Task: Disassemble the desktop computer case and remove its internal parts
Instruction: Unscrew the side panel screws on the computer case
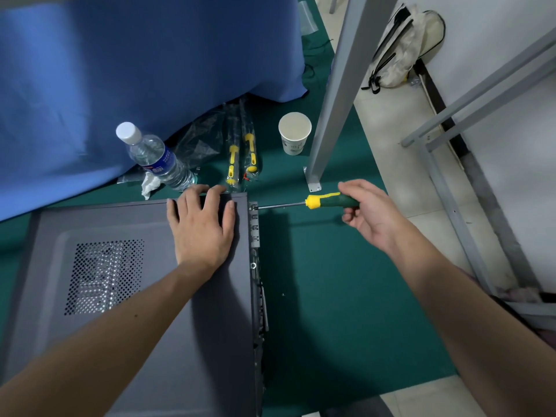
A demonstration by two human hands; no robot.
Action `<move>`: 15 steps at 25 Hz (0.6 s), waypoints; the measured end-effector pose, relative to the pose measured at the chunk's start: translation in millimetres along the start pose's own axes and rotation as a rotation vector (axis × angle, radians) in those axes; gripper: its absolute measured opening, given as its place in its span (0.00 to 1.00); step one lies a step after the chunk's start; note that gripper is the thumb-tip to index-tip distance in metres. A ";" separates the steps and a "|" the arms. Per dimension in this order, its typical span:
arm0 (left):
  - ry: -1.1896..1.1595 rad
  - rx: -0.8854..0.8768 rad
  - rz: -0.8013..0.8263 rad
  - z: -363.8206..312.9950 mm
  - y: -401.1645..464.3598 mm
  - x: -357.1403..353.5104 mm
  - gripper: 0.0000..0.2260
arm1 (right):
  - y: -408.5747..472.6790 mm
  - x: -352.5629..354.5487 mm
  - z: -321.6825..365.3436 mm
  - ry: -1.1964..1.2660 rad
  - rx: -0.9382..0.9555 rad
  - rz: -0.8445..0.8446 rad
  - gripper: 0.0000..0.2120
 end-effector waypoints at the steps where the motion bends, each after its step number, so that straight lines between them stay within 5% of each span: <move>1: 0.009 -0.008 0.003 -1.2 -0.5 0.6 0.19 | 2.2 -2.4 3.2 0.085 0.014 0.005 0.07; 4: 0.038 -0.061 0.015 -5.2 -3.4 0.7 0.24 | 5.3 -6.8 5.5 0.254 -0.008 0.044 0.11; 6: 0.043 -0.081 0.028 -5.6 -4.8 0.0 0.27 | 5.7 -5.8 4.4 0.118 -0.027 0.056 0.01; 9: 0.062 -0.100 0.042 -7.1 -4.1 -2.5 0.30 | 7.1 0.3 4.0 -0.078 -0.012 0.037 0.06; 15: 0.068 -0.094 0.045 -7.1 -4.8 -3.6 0.29 | 3.9 -4.9 -1.5 0.158 -0.011 0.120 0.12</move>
Point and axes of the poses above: each hand's wrist, its own y-axis towards the middle knuckle, its own x-axis out of the back of the hand, z = x × y, the point moved 8 cm from there along y, towards the middle knuckle, and after that the axes turned 15 degrees about x, right-handed, at the moved point
